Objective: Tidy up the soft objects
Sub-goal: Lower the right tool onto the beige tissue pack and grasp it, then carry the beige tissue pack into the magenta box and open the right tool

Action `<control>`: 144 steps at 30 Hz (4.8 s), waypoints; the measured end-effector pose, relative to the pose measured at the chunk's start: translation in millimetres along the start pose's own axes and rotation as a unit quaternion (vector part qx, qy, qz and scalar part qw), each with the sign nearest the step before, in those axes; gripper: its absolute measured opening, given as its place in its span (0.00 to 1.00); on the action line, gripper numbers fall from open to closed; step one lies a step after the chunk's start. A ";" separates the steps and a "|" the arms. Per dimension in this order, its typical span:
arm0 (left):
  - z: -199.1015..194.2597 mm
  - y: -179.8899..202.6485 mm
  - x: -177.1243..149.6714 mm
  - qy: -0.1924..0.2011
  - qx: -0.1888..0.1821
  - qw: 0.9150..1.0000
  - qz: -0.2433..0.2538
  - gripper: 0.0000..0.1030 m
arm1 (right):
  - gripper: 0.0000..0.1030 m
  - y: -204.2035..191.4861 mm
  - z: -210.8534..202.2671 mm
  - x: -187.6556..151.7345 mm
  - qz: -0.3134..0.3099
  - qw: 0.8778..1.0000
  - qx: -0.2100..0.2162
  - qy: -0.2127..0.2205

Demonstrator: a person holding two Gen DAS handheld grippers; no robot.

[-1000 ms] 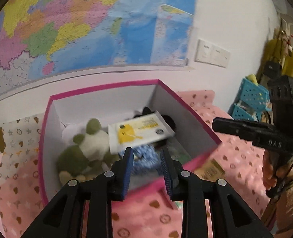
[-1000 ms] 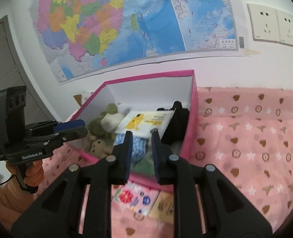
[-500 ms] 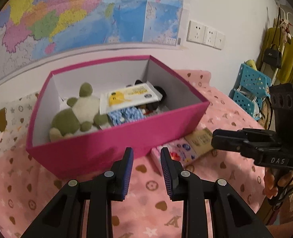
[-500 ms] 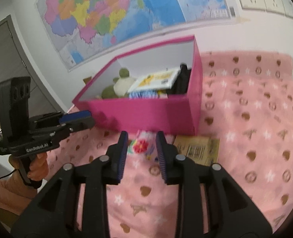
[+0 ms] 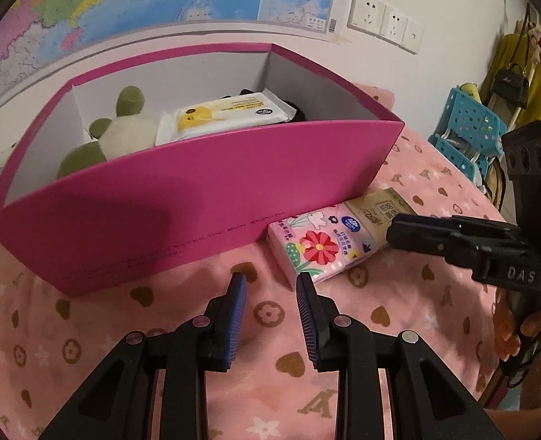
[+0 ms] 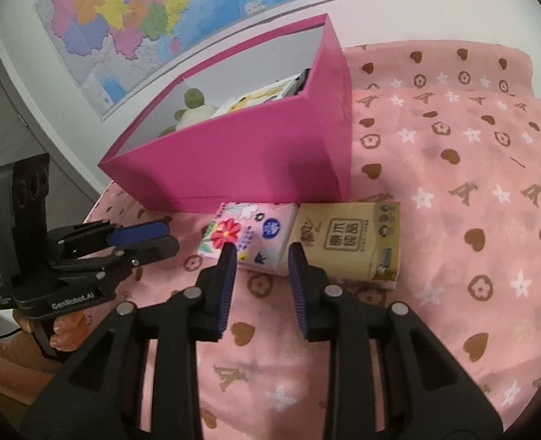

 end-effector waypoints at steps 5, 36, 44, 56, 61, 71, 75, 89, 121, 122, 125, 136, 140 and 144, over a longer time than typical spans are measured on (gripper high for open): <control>-2.7 10.2 0.2 0.002 -0.012 1.000 0.012 0.28 | 0.34 21.4 -10.2 4.4 0.014 0.999 -0.045 0.010; 6.8 -22.3 7.0 0.020 0.093 0.995 0.028 0.31 | 0.39 -14.3 18.8 -12.0 0.006 0.999 0.034 -0.032; -11.5 -11.7 3.5 0.016 0.015 0.999 0.025 0.31 | 0.39 -10.3 16.9 -14.7 0.016 0.999 0.038 -0.025; 10.0 12.7 -8.6 -0.032 -0.063 0.997 0.011 0.29 | 0.39 -7.9 9.9 -18.3 0.030 0.999 0.040 -0.013; 15.6 0.5 -8.4 -0.034 -0.032 0.999 0.000 0.32 | 0.39 -8.2 9.7 -18.5 0.035 0.998 0.046 -0.011; 26.4 10.6 -7.9 -0.059 -0.076 0.995 -0.018 0.34 | 0.39 -12.3 22.2 -19.1 0.039 0.997 0.062 -0.015; 25.4 10.4 -8.7 -0.057 -0.072 0.996 -0.019 0.32 | 0.39 -12.1 23.5 -19.2 0.039 0.997 0.060 -0.015; -5.7 30.0 0.3 -0.019 -0.075 0.997 -0.001 0.32 | 0.39 -18.8 -3.7 -3.9 0.009 0.999 0.035 0.009; -48.0 48.6 47.8 0.048 -0.085 0.995 0.025 0.32 | 0.39 -30.5 -53.1 51.5 -0.049 0.996 0.006 0.072; -48.1 48.3 50.1 0.050 -0.085 0.995 0.025 0.32 | 0.39 -31.1 -54.0 52.5 -0.050 0.996 0.005 0.074; -46.8 46.8 55.8 0.049 -0.087 0.995 0.020 0.32 | 0.39 -30.9 -55.2 57.3 -0.055 0.995 0.003 0.078; -39.4 44.9 76.6 0.058 -0.083 0.995 0.018 0.32 | 0.39 -25.7 -53.2 75.9 -0.063 0.994 0.001 0.086; -32.2 42.4 86.1 0.055 -0.082 0.995 0.013 0.32 | 0.39 -19.4 -49.5 87.5 -0.058 0.994 0.006 0.087; -27.0 40.0 96.0 0.059 -0.071 0.996 0.013 0.32 | 0.39 -11.4 -42.1 97.7 -0.053 0.995 0.005 0.085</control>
Point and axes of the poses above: each gripper's, at about its wrist camera, not at the fingertips, and z roughly the way its jaws point, y to its right, x to its top, the point moved 6 cm from there along z, roughly the way its jaws point, and after that the axes turned 12 degrees about -z, right-handed, at the moved point
